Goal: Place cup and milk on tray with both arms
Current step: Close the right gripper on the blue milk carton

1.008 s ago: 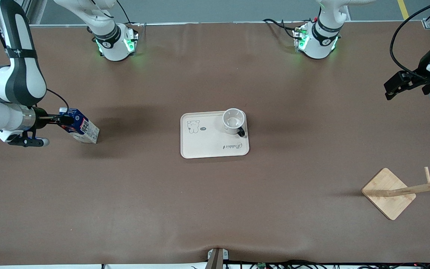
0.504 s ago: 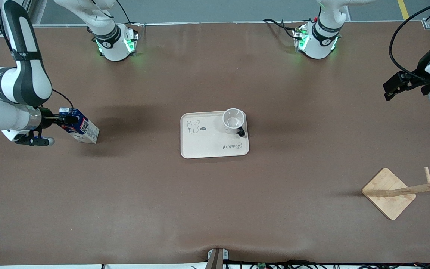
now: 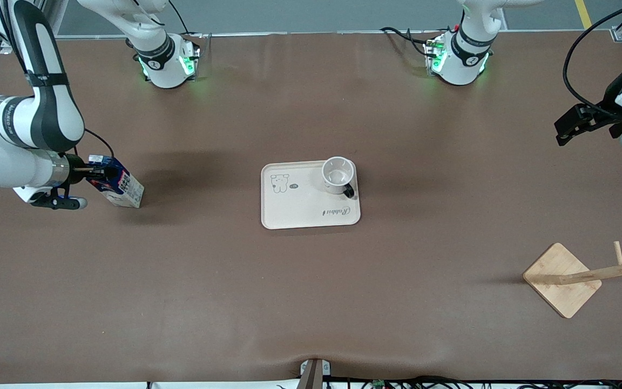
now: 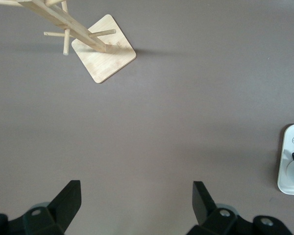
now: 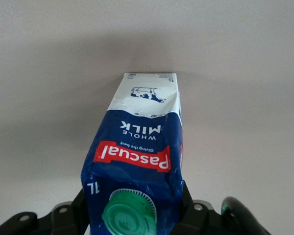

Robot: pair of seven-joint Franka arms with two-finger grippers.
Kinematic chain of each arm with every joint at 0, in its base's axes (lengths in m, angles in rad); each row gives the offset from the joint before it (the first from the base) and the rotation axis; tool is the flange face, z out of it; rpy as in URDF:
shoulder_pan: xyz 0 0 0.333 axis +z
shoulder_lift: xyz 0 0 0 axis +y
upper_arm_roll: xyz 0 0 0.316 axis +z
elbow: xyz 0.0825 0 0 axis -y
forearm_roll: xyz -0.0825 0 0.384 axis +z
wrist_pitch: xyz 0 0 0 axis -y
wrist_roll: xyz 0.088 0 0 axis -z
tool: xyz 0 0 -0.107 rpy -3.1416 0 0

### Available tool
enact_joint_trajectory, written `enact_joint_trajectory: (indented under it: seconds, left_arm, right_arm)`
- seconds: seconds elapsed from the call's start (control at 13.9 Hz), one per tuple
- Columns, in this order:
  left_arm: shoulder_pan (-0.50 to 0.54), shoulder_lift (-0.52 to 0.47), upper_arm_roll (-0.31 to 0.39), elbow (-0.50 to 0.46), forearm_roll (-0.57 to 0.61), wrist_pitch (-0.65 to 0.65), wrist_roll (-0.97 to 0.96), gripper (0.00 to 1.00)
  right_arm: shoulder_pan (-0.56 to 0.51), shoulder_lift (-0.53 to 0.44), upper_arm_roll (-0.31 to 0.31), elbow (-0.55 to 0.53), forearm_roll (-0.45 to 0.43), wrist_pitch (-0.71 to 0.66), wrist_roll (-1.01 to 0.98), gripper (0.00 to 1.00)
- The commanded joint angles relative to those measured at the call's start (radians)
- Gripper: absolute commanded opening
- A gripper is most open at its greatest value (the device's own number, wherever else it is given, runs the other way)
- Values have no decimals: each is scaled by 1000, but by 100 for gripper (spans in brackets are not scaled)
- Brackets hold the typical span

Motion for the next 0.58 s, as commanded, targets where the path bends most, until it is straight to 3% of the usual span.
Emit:
enact_joint_trajectory:
  seconds: [0.0, 0.5]
  left_arm:
    - [9, -11, 8, -9, -18, 11, 19, 100]
    - [11, -10, 9, -9, -15, 11, 17, 100]
  right_arm:
    - [2, -30, 0, -4, 7, -19, 3, 0]
    - [65, -20, 2, 192, 18, -224, 17, 0]
